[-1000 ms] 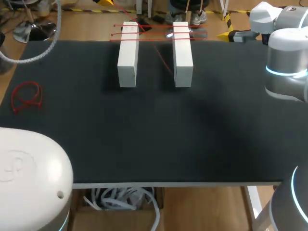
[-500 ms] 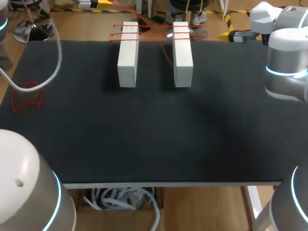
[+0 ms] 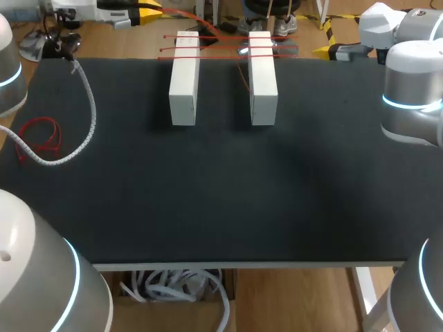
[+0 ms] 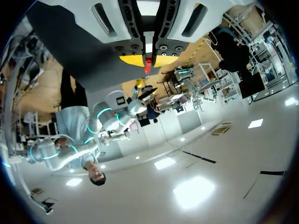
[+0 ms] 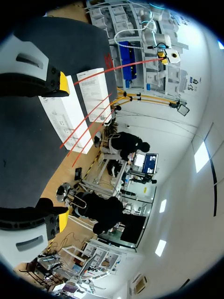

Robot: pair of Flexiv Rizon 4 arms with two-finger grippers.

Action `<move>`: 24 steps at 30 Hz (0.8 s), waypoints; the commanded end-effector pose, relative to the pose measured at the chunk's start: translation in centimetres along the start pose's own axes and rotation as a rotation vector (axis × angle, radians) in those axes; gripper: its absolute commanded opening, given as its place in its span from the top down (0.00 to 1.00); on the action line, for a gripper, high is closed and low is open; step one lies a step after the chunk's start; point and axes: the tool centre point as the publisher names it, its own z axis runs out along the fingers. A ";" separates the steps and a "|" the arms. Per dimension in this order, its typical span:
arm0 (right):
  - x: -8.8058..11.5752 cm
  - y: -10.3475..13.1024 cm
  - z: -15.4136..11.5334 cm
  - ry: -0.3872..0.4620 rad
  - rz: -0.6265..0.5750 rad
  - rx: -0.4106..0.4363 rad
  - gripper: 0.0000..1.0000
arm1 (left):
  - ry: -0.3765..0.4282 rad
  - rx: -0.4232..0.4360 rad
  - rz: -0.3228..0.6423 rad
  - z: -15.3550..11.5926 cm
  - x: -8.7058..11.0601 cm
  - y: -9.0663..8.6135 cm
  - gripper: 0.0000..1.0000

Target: Grab the tape and strap the tape.

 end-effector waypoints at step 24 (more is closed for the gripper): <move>0.0 0.0 0.0 0.000 0.000 -0.001 0.00 | 0.000 0.007 -0.010 -0.2 -0.6 -0.6 1.00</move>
